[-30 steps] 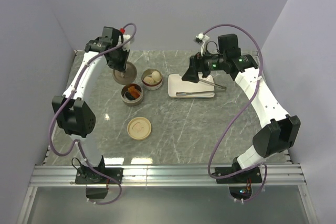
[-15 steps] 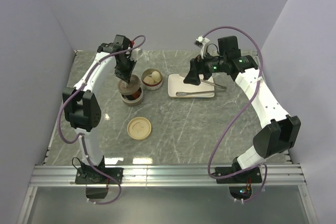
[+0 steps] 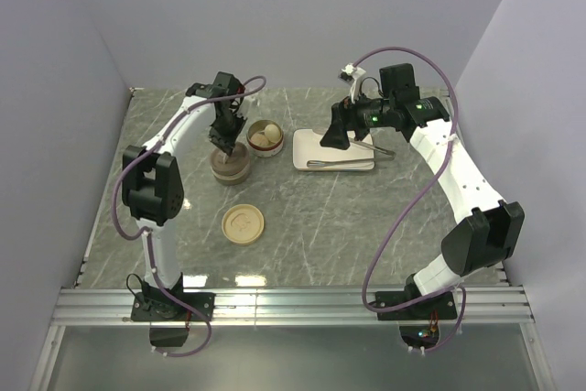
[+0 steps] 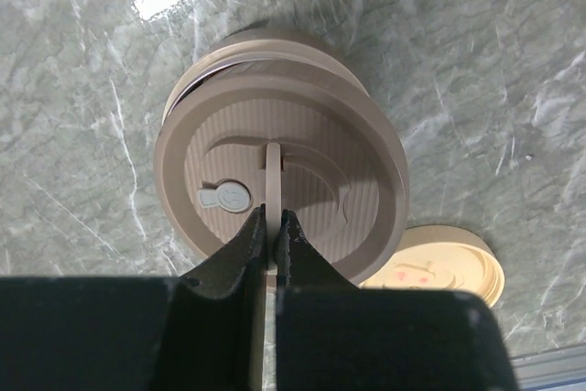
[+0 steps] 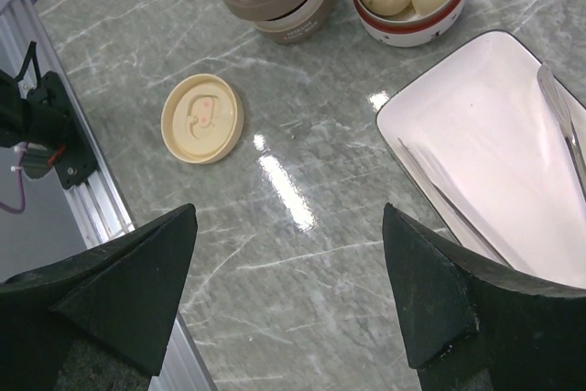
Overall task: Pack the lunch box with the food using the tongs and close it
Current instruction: Put the lid back on the lunch box
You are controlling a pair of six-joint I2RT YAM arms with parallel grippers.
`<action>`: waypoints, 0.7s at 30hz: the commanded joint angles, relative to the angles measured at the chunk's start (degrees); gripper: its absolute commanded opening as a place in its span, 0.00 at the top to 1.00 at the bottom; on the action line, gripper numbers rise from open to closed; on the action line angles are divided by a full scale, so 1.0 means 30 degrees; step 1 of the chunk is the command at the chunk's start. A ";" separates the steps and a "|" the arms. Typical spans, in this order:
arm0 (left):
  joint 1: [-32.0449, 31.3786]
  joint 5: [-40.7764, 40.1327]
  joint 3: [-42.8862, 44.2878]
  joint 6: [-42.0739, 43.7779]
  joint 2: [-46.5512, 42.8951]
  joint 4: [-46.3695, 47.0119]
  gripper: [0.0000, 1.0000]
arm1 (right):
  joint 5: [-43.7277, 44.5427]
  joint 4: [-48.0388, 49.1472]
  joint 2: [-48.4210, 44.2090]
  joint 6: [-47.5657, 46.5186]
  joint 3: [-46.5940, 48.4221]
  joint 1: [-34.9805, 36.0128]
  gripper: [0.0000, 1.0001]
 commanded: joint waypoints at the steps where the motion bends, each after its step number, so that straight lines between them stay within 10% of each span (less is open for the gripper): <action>1: -0.0165 -0.0484 -0.0046 -0.0190 -0.0116 0.0446 0.99 | -0.0249 0.0053 -0.0594 -0.0134 -0.0085 -0.0209 0.11; 21: -0.0429 -0.0779 -0.1365 -0.0425 0.0089 0.1238 0.97 | -0.0484 0.0082 -0.0477 -0.0134 -0.0173 -0.0297 0.12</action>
